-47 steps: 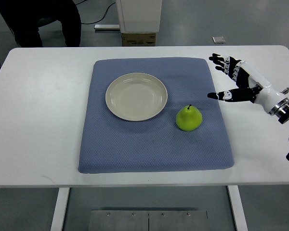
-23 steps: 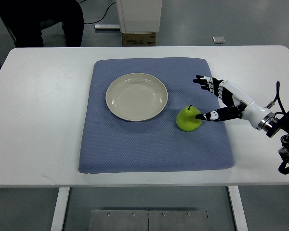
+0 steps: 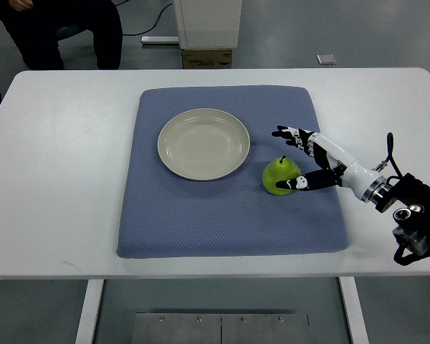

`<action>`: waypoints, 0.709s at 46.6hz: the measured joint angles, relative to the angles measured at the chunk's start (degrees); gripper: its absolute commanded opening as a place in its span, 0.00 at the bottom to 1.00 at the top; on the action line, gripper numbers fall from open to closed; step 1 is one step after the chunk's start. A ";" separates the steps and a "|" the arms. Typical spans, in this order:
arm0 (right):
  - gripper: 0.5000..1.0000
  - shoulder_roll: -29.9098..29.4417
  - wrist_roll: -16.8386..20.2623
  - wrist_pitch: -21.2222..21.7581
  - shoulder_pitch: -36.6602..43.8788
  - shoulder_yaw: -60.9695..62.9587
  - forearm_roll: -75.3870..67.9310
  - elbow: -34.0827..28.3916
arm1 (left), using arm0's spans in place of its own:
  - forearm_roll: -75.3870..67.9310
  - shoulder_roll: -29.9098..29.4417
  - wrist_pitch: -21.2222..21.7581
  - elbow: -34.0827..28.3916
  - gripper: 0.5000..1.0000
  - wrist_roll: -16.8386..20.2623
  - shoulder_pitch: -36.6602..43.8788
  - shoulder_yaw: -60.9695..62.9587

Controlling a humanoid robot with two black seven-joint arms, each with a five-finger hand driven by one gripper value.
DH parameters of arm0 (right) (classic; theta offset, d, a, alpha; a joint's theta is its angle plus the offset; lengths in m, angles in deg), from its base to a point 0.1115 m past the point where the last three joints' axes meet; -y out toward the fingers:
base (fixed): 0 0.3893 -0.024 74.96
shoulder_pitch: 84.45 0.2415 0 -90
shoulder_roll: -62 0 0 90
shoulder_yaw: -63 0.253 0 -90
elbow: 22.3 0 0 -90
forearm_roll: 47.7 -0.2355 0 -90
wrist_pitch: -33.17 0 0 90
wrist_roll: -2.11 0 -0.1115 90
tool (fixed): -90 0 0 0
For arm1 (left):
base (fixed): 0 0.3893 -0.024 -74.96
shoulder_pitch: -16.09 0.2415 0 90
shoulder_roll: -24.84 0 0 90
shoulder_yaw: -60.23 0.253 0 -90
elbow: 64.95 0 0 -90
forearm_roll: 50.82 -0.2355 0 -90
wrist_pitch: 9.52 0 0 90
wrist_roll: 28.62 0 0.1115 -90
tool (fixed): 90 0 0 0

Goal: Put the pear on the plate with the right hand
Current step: 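Lower the right hand around the green pear and close the fingers, then lift the pear with the right hand and carry it over the plate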

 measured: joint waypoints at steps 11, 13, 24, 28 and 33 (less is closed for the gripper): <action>0.97 -0.92 0.00 0.00 -0.15 -1.22 0.00 1.59 | 0.00 0.00 0.03 0.00 1.00 0.00 0.00 0.00; 0.97 -0.93 0.00 0.00 -0.21 -1.35 0.00 1.65 | 0.00 0.00 0.04 0.00 1.00 0.00 0.00 0.00; 0.86 -1.01 0.00 0.00 -0.77 -1.44 0.00 1.67 | 0.00 0.00 0.04 0.00 1.00 0.00 0.00 0.00; 0.84 -1.08 0.00 0.00 -0.97 -1.72 0.00 1.67 | 0.00 0.00 0.04 0.00 1.00 0.00 0.00 0.00; 0.82 -1.10 0.00 0.00 -1.19 -1.86 -0.06 1.67 | 0.00 0.00 0.04 0.00 1.00 0.00 0.00 0.00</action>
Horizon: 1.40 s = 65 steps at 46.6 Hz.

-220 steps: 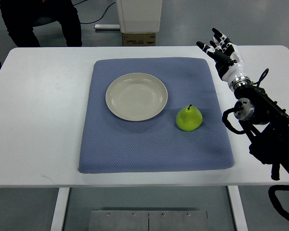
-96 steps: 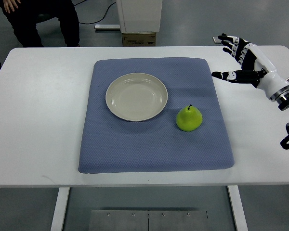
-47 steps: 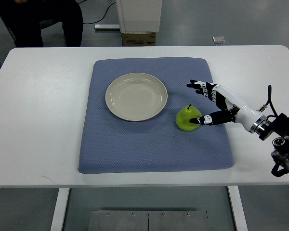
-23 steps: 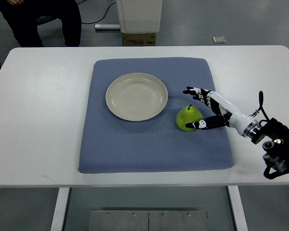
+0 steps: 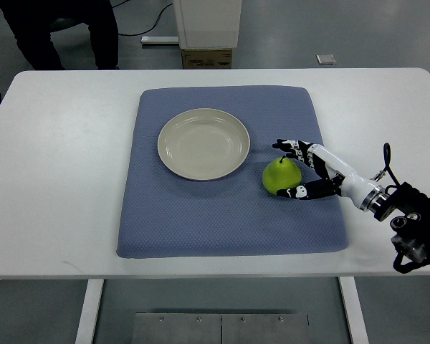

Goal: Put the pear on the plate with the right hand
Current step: 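Lift the pear with the right hand and carry it over the plate, then lower the pear onto the cream plate and open the right hand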

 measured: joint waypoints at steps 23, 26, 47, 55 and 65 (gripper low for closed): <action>0.00 -2.16 0.00 -2.45 -0.68 -0.89 0.03 3.13 | 0.00 0.00 -0.04 0.00 1.00 0.00 0.00 0.00; 0.00 -2.32 0.01 -2.45 0.44 -0.70 -0.07 3.40 | 0.00 0.00 -0.02 0.00 1.00 0.00 0.00 0.00; 0.00 -5.50 0.00 -2.63 8.84 -0.26 -2.53 4.79 | 0.00 0.00 -0.02 0.00 1.00 -0.01 0.00 0.00; 0.00 -10.25 0.01 -2.91 11.78 -0.32 -4.41 9.09 | 0.00 0.00 -0.03 0.00 1.00 -0.01 0.00 0.00; 0.00 -17.36 2.02 -2.98 14.79 -0.32 -5.04 14.10 | 0.00 0.00 -0.02 0.00 1.00 -0.01 0.00 0.00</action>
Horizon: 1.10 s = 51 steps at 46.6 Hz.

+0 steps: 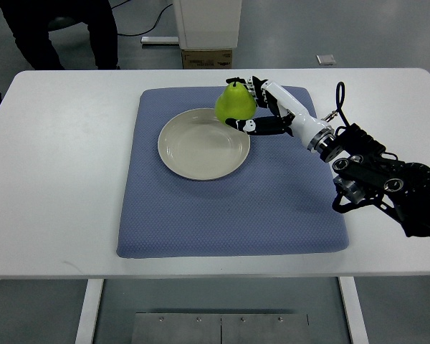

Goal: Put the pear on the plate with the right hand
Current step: 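Lower the pear onto the cream plate and open the right hand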

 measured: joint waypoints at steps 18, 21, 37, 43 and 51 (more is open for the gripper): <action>0.00 -9.83 5.56 0.16 1.98 1.47 -0.54 7.00 | 0.00 0.00 0.00 0.00 1.00 0.00 0.01 0.01; 0.00 -9.87 6.23 0.15 1.86 1.50 -0.54 7.23 | 0.00 0.00 0.00 0.00 1.00 0.01 0.00 0.00; 0.00 -9.88 9.83 0.18 -0.68 0.80 -0.42 9.44 | 0.00 0.00 -0.01 0.00 1.00 0.01 0.00 0.00; 0.00 -9.88 10.06 0.35 -1.23 0.06 -0.44 9.13 | 0.00 0.00 0.00 0.00 1.00 0.01 0.01 0.00; 0.00 -9.88 10.01 0.36 -2.76 -1.06 -0.43 8.95 | 0.00 0.00 -0.01 0.00 1.00 0.01 0.00 0.00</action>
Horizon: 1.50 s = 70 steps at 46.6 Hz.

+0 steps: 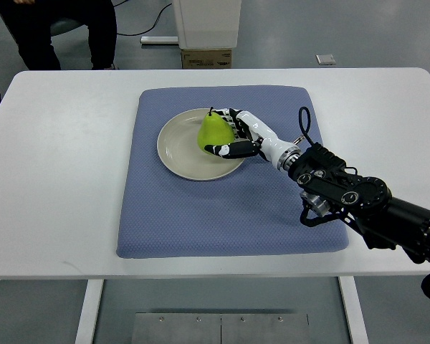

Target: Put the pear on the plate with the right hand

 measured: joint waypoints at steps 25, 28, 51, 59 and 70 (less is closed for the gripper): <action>1.00 0.00 -0.24 -0.18 -0.61 2.80 -0.19 -0.03 | 0.00 0.00 0.00 0.00 1.00 0.01 0.00 0.00; 1.00 0.00 -0.24 -0.18 -0.61 2.80 -0.19 -0.03 | 0.00 0.00 0.00 0.00 1.00 0.01 0.00 0.00; 1.00 0.02 -0.42 0.00 -0.61 4.83 -0.28 -1.69 | 0.00 0.00 0.01 0.00 1.00 0.01 0.00 -0.01; 1.00 2.07 -0.42 0.01 -0.64 6.22 -0.28 -1.79 | 0.00 0.00 0.01 0.00 1.00 0.02 0.00 -0.01; 1.00 6.30 -0.42 0.26 -2.32 8.13 -0.29 -1.77 | 0.00 0.00 -0.02 0.00 1.00 0.01 0.00 0.01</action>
